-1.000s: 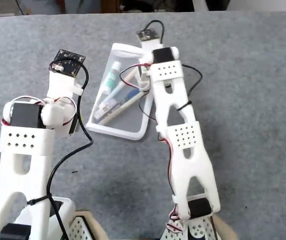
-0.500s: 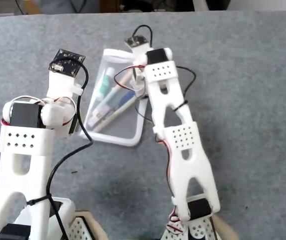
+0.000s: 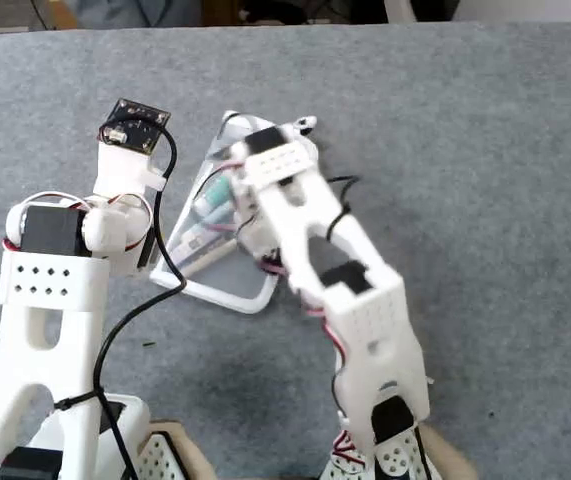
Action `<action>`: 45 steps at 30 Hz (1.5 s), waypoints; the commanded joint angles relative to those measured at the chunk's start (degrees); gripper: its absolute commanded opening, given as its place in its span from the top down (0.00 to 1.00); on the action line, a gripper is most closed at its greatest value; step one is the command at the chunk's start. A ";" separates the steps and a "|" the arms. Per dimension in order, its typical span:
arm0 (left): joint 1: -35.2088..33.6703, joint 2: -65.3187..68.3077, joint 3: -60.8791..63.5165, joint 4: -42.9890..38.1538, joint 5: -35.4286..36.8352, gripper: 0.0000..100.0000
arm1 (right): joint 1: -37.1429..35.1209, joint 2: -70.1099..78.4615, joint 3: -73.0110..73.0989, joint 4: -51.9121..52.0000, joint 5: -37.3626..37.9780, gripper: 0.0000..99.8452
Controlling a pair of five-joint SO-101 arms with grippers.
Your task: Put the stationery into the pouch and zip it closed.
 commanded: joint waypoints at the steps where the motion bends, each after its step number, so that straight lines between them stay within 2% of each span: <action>1: -2.86 -1.76 -3.30 -0.88 0.44 0.91 | -0.18 -11.03 2.86 -0.79 0.00 0.99; 5: -3.30 -1.76 -5.05 -0.70 0.44 0.91 | 4.92 -15.69 0.75 -5.01 -1.93 0.96; 12: -3.38 -1.76 -4.97 0.79 0.44 0.84 | 13.71 -7.34 -8.92 -14.42 -0.35 0.69; 17: -3.38 -1.76 -4.79 0.79 0.53 0.84 | 14.42 6.90 -25.71 -15.65 -0.44 0.68; 22: -3.38 -1.76 -4.70 0.88 0.53 0.84 | 14.15 23.43 -47.78 -8.88 -0.09 0.68; 26: -3.47 -1.76 -4.70 0.79 0.53 0.84 | 13.45 33.98 -64.57 -3.78 0.97 0.70; 29: -3.47 -1.76 -4.70 0.79 0.53 0.84 | 11.78 38.99 -70.46 -0.97 6.68 0.80; 32: -3.47 -1.76 -4.70 0.79 0.53 0.84 | 10.46 40.22 -70.90 0.18 8.88 0.89; 38: -3.47 -1.76 -4.70 0.79 0.53 0.84 | 10.29 40.22 -70.64 0.79 9.14 0.98; 45: -3.47 -1.76 -4.70 0.79 0.53 0.84 | 10.37 38.81 -66.51 1.14 8.79 0.99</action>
